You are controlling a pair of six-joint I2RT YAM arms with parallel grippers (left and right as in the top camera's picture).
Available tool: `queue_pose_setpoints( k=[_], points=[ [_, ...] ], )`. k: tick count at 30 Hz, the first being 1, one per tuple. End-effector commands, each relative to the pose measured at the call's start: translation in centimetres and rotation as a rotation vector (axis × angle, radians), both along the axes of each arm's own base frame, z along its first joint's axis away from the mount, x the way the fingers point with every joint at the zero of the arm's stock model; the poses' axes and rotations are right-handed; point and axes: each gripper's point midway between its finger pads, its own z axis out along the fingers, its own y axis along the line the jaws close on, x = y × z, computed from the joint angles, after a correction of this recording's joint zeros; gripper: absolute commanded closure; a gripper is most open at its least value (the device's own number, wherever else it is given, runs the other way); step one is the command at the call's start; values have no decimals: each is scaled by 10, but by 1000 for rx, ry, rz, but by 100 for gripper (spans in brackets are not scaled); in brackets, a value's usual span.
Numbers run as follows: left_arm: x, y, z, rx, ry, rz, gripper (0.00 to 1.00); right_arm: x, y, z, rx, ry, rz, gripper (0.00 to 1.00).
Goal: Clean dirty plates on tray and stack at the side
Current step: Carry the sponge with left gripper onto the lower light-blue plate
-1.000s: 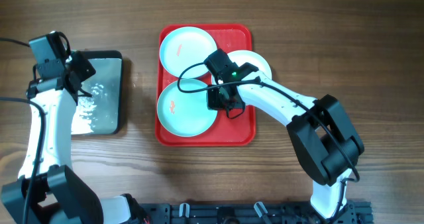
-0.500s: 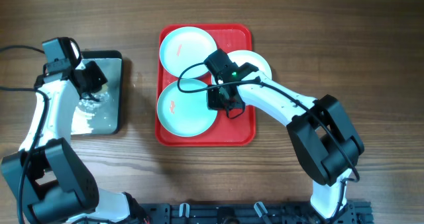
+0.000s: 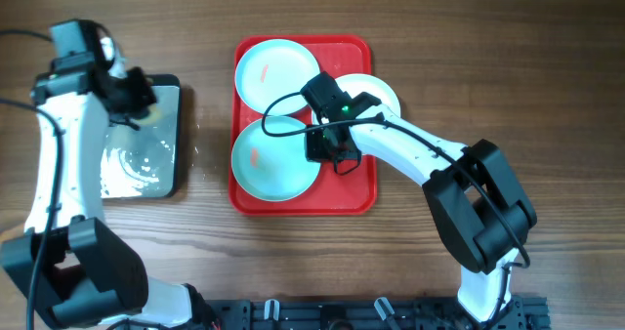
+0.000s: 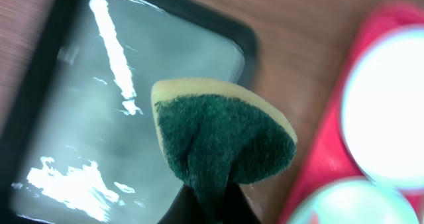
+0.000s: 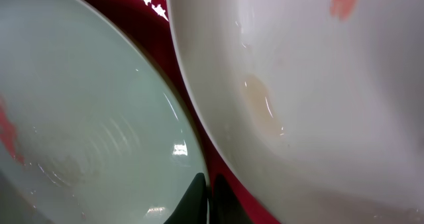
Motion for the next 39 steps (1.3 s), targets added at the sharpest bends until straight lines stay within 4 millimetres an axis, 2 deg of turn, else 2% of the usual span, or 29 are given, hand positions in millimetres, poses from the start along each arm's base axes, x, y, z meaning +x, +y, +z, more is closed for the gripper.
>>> queue_pose_setpoints(
  k=[1,3,7,11,14,24,31,39],
  points=[
    [4,-65,4,-122,-6,-205,96,-5,1,-5,3,27,-5,94],
    [-2,-96,3,-174,14,-277,96,-5,1,-5,5,29,-5,95],
    [-24,-141,-2,-191,99,-388,96,-6,0,-5,3,32,-6,94],
    [-33,-165,-4,-202,129,-418,96,-6,0,-5,3,33,-6,95],
    [-38,-175,-6,-205,142,-420,96,-6,0,-5,4,32,-6,94],
    [-64,-184,-50,-171,238,-368,96,-6,1,-5,7,33,-5,95],
    [-70,-190,-79,-165,224,-380,96,-6,1,-5,6,34,-5,95],
    [-73,-178,-104,-85,210,-367,96,-6,1,-5,7,33,-4,95]
  ],
)
